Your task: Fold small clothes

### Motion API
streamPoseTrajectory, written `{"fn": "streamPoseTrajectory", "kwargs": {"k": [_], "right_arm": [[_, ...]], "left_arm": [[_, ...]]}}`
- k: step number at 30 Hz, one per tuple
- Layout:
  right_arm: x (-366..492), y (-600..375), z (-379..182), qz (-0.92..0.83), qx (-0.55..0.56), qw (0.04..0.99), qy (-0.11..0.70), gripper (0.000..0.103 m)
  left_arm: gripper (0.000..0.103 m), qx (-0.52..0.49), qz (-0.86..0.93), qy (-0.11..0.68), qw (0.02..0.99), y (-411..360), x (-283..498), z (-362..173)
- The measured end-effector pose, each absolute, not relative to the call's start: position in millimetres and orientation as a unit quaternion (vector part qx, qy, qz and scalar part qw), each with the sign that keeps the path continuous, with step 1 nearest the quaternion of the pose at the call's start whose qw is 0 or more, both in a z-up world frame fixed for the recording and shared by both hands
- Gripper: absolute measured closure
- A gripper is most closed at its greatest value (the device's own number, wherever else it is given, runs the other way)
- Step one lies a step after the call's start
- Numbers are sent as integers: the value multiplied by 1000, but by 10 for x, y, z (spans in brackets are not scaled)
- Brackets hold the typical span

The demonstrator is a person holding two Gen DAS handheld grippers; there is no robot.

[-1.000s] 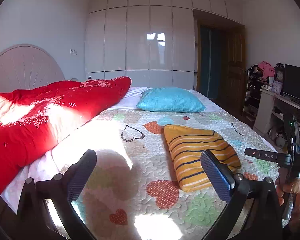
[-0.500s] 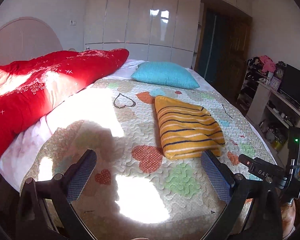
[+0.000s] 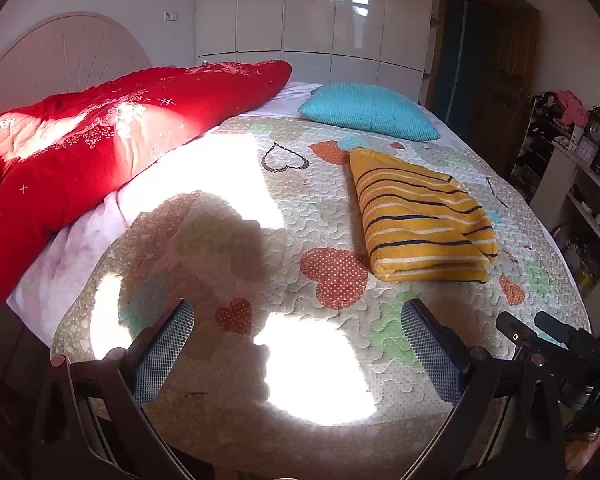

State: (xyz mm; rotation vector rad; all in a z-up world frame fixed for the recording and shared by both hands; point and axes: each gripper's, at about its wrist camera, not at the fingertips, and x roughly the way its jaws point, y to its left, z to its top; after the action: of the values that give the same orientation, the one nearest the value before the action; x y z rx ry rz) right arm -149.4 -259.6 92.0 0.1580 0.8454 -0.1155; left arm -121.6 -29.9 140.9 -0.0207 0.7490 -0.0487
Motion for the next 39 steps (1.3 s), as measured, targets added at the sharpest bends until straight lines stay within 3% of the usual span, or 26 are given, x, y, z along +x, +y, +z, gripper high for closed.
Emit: {"fn": "streamPoseTrajectory", "kwargs": {"k": [39], "right_arm": [[-1486, -2650, 773, -76, 71, 899, 425, 20]], "left_arm": [[0, 11, -54, 412, 909, -463, -1155, 1122]]}}
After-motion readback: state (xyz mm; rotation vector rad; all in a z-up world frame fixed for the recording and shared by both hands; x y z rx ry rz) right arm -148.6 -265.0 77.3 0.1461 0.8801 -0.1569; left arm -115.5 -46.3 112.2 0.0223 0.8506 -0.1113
